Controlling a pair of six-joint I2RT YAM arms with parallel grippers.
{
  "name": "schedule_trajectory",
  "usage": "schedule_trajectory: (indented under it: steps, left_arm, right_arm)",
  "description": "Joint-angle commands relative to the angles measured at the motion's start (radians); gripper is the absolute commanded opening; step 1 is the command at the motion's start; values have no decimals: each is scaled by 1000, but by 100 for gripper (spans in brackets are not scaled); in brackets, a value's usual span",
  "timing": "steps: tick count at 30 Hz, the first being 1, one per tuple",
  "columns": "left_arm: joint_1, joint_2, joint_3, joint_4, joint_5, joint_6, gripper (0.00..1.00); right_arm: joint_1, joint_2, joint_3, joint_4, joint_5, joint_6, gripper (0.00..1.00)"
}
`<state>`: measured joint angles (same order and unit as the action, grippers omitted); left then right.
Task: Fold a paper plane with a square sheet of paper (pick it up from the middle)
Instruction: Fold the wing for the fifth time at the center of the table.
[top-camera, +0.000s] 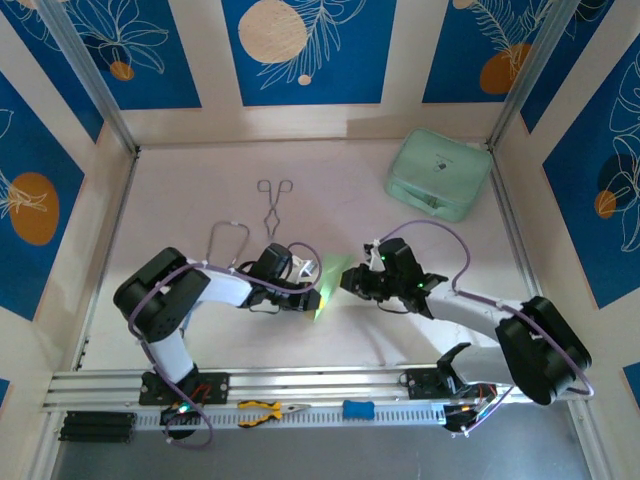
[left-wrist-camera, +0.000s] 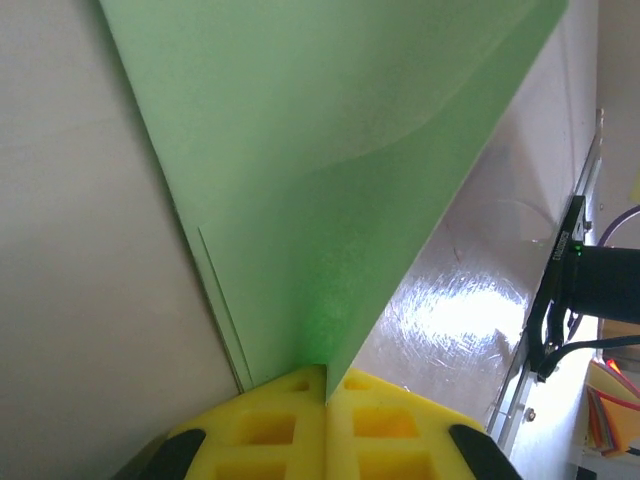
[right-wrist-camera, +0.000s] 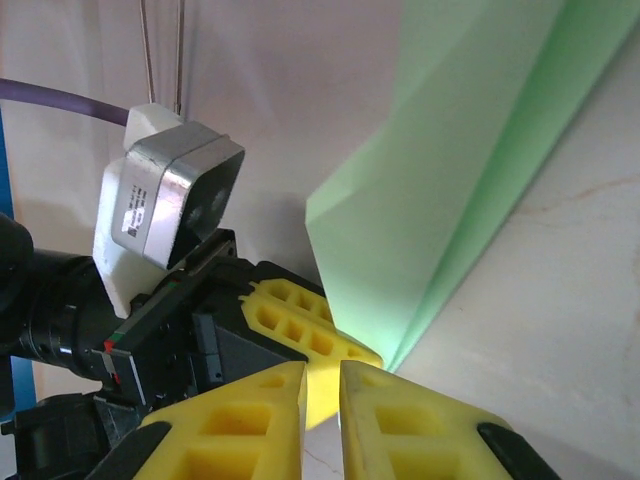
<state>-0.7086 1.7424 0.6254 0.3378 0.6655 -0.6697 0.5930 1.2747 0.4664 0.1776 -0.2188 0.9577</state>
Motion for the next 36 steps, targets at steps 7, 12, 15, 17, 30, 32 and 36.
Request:
schedule_trajectory:
  steps: [7,12,15,17,30,32,36]
  left_arm:
    - [11,82,18,12,124,50,0]
    - [-6,107,49,15,165,79,0]
    - [-23,114,60,22,175,84,0]
    - [-26,113,54,40,171,72,0]
    - [-15,85,27,10,114,27,0]
    - [-13,86,29,6,112,23,0]
    - [-6,89,26,3,111,11,0]
  right_arm:
    - [1,64,23,59,-47,-23,16]
    - [-9,16,-37,72,-31,1,16]
    - [-13,-17,-69,77,-30,9,16]
    - [-16,-24,-76,73,-42,1,16]
    - [-40,152,-6,194,-151,-25,14]
    - [-45,173,-2,217,-167,-25,14]
    - [-56,215,8,231,-184,-27,13]
